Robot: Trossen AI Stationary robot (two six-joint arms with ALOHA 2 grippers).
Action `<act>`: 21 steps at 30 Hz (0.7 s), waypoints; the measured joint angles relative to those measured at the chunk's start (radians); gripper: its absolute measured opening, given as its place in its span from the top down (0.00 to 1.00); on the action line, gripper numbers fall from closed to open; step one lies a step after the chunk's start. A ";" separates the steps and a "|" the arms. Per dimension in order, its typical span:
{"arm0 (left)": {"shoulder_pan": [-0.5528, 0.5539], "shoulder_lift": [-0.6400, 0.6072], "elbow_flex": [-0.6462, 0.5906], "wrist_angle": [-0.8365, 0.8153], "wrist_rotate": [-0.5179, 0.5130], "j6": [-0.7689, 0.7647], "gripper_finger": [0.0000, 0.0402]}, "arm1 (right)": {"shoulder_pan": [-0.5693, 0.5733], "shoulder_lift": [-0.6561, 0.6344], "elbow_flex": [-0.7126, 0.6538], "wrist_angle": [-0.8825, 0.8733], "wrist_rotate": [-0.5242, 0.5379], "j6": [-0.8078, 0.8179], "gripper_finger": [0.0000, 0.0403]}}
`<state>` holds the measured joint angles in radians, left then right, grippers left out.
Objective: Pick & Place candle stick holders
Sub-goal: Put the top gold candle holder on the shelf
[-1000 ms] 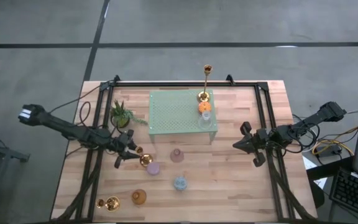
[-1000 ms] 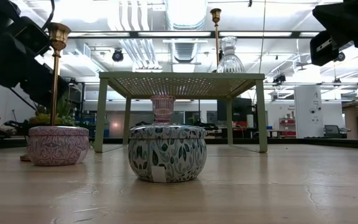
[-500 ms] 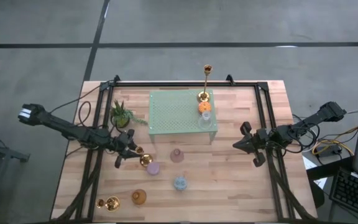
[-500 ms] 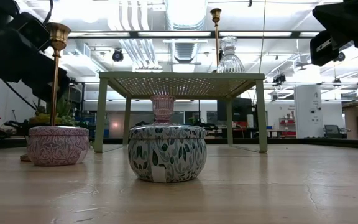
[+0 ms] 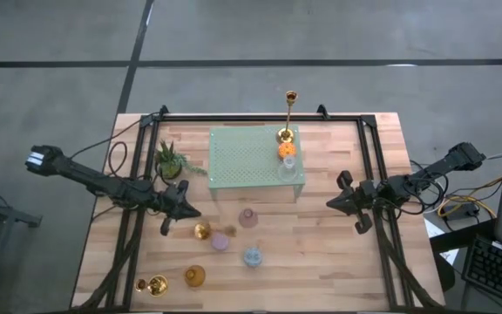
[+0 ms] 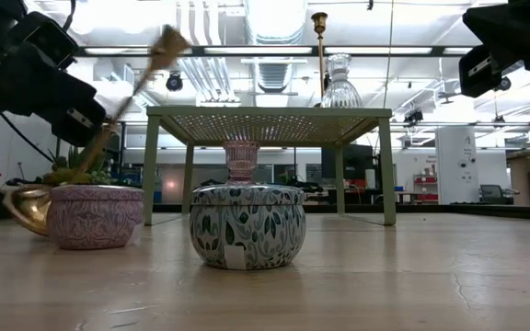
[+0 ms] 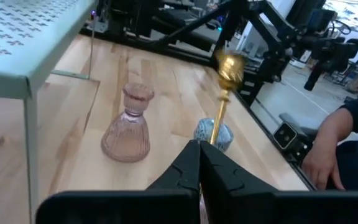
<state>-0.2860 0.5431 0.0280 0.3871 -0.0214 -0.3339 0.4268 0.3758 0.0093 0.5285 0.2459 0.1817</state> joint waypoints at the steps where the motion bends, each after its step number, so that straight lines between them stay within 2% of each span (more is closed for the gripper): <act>1: 0.000 0.000 0.000 0.001 0.001 0.000 0.99 | 0.000 0.000 0.000 0.000 0.000 -0.001 0.98; 5: -0.001 0.000 0.000 0.004 0.008 -0.001 0.99 | 0.000 0.000 0.000 0.000 0.000 -0.001 0.98; 9: -0.003 0.000 0.000 0.004 0.057 -0.022 0.97 | 0.000 0.000 0.000 0.000 0.000 -0.001 0.98; 13: -0.015 0.006 0.000 0.072 0.062 -0.027 0.94 | 0.000 0.000 0.000 0.000 0.000 0.000 0.98; 16: -0.039 0.016 0.000 0.152 0.061 0.047 0.89 | 0.000 0.000 0.000 0.000 0.000 -0.001 0.98; 21: -0.050 0.063 0.053 0.133 0.018 0.095 0.75 | 0.000 0.000 0.000 0.000 0.000 -0.001 0.98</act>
<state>-0.3360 0.6062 0.0815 0.5204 -0.0037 -0.2393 0.4267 0.3757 0.0093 0.5285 0.2457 0.1802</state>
